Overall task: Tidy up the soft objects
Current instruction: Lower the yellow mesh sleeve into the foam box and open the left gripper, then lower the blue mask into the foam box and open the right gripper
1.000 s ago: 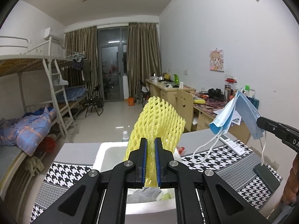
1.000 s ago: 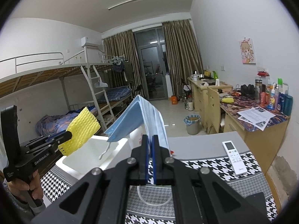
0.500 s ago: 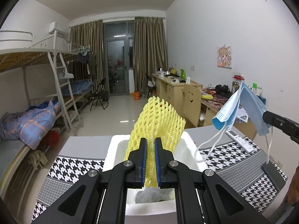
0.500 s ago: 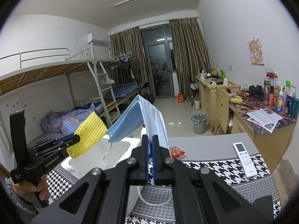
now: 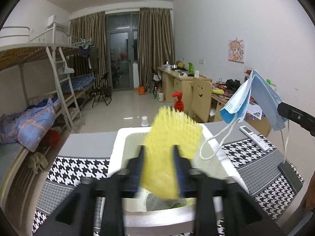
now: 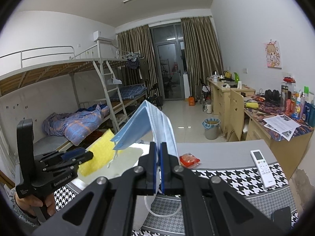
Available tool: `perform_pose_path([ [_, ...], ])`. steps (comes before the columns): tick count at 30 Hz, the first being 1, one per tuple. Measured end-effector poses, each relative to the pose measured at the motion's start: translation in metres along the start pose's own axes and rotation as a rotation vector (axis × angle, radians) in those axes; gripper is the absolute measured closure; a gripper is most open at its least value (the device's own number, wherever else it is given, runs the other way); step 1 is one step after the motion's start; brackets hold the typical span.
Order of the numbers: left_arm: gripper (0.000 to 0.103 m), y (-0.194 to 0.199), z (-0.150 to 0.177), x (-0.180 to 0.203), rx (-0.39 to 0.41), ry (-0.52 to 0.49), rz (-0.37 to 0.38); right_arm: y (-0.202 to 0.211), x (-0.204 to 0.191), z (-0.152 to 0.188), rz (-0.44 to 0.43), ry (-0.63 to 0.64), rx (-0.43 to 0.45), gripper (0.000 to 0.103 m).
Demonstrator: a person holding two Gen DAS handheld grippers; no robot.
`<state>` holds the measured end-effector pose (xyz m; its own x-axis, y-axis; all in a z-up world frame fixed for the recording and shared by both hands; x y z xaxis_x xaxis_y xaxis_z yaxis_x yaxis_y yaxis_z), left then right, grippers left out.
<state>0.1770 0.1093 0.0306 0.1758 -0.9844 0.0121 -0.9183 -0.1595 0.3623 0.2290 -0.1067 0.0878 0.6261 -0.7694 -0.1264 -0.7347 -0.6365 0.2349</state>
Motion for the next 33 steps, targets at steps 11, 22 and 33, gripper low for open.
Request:
perform_pose_path([
  [11, 0.016, 0.015, -0.001, -0.012, 0.063, 0.010, -0.017, -0.005, -0.006, -0.003, 0.003, 0.004, -0.002, 0.098],
  [22, 0.005, 0.026, 0.000, -0.023, 0.089, 0.027, -0.028, -0.010, -0.019, -0.004, -0.014, 0.015, 0.002, 0.098],
  [33, 0.001, 0.036, 0.003, -0.043, 0.107, 0.043, -0.060, -0.020, -0.038, -0.003, -0.048, 0.039, -0.017, 0.098],
])
Point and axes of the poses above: each gripper's, at about its wrist camera, not at the fingertips, and y roughly against the way its jaws point, x to its right, z to its underside, the point moved 1 cm from there along -y, roughly the way its jaws point, and after that the axes turned 6 degrees about x, right-handed, at the moved point
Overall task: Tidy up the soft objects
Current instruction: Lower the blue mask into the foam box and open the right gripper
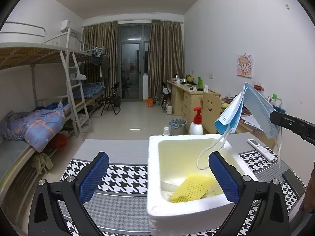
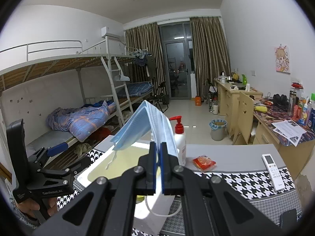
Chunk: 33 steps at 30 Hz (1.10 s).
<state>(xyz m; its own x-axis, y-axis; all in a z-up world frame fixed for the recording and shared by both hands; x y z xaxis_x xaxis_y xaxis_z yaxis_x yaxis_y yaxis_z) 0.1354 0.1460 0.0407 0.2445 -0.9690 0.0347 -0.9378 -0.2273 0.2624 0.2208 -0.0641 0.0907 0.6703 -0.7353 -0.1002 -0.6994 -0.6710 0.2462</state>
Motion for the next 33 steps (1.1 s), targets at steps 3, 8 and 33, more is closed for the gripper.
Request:
perform_pose_path([
  [3, 0.001, 0.002, 0.001, -0.006, 0.000, 0.002, -0.011, -0.005, -0.005, 0.000, -0.010, 0.009, -0.008, 0.098],
  [8, 0.001, 0.009, 0.002, -0.018, 0.010, 0.010, -0.027, -0.015, -0.012, 0.002, -0.028, 0.017, -0.031, 0.098],
  [33, 0.001, 0.006, 0.005, -0.033, 0.012, 0.044, -0.032, -0.054, -0.032, 0.021, -0.060, 0.008, -0.180, 0.097],
])
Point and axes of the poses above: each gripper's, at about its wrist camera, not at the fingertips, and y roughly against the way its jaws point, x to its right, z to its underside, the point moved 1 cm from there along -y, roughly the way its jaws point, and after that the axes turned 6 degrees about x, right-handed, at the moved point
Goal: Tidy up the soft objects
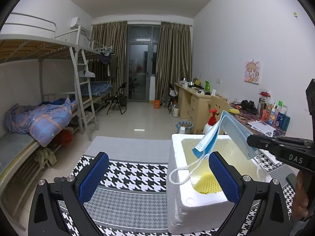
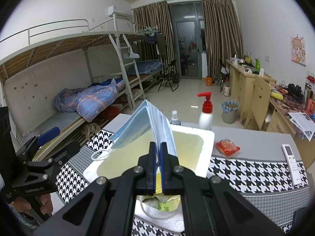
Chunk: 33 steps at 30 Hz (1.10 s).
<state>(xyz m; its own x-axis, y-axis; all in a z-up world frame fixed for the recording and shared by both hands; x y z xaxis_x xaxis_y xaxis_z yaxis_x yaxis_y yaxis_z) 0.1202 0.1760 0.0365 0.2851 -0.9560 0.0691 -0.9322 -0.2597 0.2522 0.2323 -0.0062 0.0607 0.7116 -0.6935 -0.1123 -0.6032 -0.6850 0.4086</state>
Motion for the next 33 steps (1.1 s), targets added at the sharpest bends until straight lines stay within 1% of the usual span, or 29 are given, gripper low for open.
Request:
perform_pose_path([
  [1, 0.001, 0.000, 0.000, 0.000, -0.001, -0.001, -0.002, -0.002, 0.000, 0.000, -0.002, -0.003, -0.006, 0.097],
  [3, 0.001, -0.001, 0.000, 0.001, -0.003, 0.000, -0.005, -0.005, 0.001, 0.001, -0.007, -0.007, -0.017, 0.087],
  [4, 0.001, -0.001, 0.001, 0.001, -0.004, 0.000, -0.006, -0.006, 0.002, 0.002, -0.004, -0.008, -0.023, 0.068],
  [5, 0.001, 0.000, 0.001, 0.001, -0.003, 0.000, -0.008, -0.006, 0.002, 0.002, 0.001, -0.009, -0.026, 0.043],
  [6, 0.001, -0.001, 0.001, 0.002, -0.003, 0.000, -0.008, -0.006, 0.002, 0.003, 0.001, -0.011, -0.019, 0.036],
  [8, 0.001, 0.000, 0.002, -0.001, -0.003, 0.002, -0.006, -0.001, 0.000, 0.004, 0.000, -0.001, 0.006, 0.034],
  [11, 0.001, 0.000, 0.002, 0.001, -0.011, -0.007, -0.007, 0.000, -0.004, 0.004, -0.005, 0.013, 0.006, 0.034],
  [19, 0.001, -0.001, 0.000, 0.006, -0.016, -0.010, 0.010, 0.009, -0.001, 0.006, 0.024, 0.019, 0.035, 0.033],
  [21, 0.001, 0.000, 0.000, 0.007, -0.015, -0.013, 0.015, 0.012, 0.003, 0.006, 0.031, 0.010, 0.042, 0.028],
  [23, 0.001, 0.000, -0.001, 0.006, -0.015, -0.018, 0.019, 0.016, 0.005, 0.008, 0.040, 0.001, 0.055, 0.016],
  [26, 0.001, 0.002, -0.002, 0.008, -0.010, -0.021, 0.024, 0.022, 0.007, 0.007, 0.064, -0.002, 0.078, 0.008],
  [28, 0.001, 0.004, -0.003, 0.009, -0.006, -0.024, 0.028, 0.023, 0.006, 0.007, 0.074, -0.001, 0.084, 0.007],
  [33, 0.001, 0.005, -0.006, 0.016, 0.003, -0.053, 0.033, 0.031, 0.006, 0.008, 0.081, 0.007, 0.110, 0.007],
])
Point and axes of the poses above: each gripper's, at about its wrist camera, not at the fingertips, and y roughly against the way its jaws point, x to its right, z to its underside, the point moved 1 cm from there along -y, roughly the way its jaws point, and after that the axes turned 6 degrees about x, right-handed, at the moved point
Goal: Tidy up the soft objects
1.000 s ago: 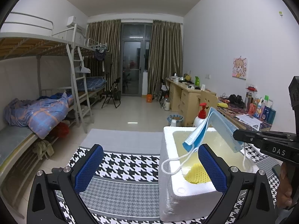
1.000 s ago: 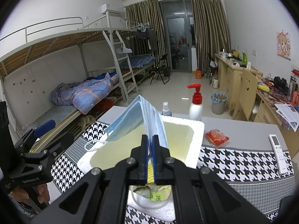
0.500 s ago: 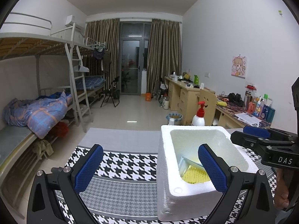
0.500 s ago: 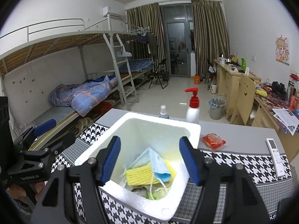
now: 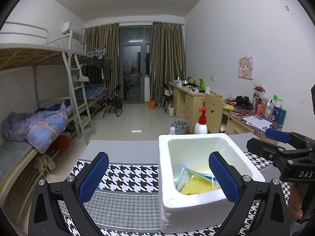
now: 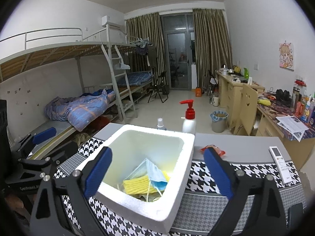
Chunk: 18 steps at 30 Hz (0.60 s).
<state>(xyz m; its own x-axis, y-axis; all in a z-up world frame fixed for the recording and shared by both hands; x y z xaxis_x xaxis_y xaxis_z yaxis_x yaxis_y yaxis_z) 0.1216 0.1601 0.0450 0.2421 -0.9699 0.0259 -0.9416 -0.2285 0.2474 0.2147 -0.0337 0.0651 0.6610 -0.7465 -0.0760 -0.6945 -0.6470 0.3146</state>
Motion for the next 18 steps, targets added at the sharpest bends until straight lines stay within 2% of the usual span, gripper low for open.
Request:
perform_pose_path([
  [18, 0.001, 0.014, -0.006, 0.032, 0.024, -0.017, 0.080, 0.043, 0.020, 0.003, 0.066, -0.042, 0.067, 0.005],
])
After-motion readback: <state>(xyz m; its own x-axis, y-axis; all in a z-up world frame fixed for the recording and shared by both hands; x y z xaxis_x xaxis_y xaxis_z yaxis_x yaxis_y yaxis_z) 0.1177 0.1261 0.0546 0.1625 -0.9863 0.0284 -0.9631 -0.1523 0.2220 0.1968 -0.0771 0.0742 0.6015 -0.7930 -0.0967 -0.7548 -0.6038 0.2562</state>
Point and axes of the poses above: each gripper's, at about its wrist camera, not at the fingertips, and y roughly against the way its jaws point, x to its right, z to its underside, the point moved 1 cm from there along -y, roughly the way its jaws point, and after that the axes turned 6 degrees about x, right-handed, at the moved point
